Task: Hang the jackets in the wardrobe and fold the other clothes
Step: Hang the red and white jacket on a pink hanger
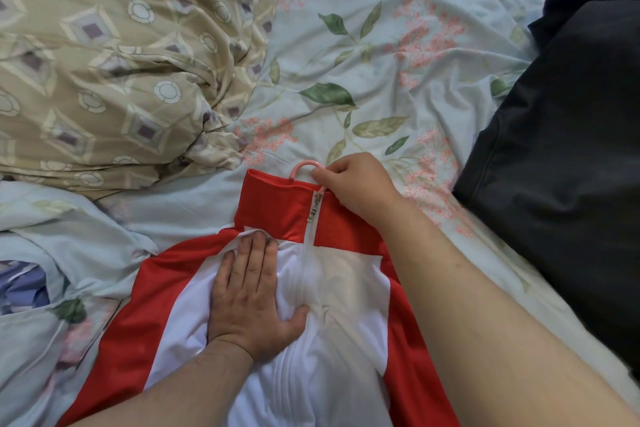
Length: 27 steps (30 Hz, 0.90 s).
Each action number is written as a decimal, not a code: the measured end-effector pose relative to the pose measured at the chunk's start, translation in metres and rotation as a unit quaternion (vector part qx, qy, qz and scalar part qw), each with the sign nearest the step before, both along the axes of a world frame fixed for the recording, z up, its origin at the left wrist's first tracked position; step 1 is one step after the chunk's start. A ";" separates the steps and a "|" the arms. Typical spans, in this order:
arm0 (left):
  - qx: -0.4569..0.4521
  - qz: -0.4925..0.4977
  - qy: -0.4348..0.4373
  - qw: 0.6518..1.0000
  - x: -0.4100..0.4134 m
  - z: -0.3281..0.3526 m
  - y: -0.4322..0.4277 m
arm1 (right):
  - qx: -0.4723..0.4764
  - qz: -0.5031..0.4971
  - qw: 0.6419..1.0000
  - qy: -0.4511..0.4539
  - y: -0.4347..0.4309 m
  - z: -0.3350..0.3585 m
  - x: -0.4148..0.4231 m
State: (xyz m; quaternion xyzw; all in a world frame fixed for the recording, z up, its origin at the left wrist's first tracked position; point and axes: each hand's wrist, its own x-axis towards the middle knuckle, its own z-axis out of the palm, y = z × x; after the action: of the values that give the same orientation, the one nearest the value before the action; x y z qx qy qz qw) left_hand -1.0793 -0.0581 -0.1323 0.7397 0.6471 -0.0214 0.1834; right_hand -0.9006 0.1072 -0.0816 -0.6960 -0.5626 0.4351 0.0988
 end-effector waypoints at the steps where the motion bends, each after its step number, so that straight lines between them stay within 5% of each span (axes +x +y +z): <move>1: -0.002 0.000 0.002 1.000 0.000 -0.001 -0.001 | -0.026 -0.002 0.999 0.026 0.006 0.000 0.003; 6: 0.004 0.000 -0.006 1.000 -0.001 -0.004 -0.002 | -0.119 -0.025 0.987 0.105 0.019 -0.005 0.010; 14: 0.043 -0.007 -0.015 0.999 -0.001 -0.006 -0.003 | -0.130 -0.038 0.984 0.118 0.019 -0.006 0.010; 27: 0.062 0.011 -0.097 0.993 -0.004 0.029 -0.017 | 0.141 -0.079 0.987 0.017 -0.055 0.065 -0.013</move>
State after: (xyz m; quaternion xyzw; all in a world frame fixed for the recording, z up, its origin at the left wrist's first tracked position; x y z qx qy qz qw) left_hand -1.0836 -0.0751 -0.1033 0.7413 0.6340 0.0930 0.1995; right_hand -0.9138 0.0518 -0.0170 -0.7098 -0.5598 0.3543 0.2395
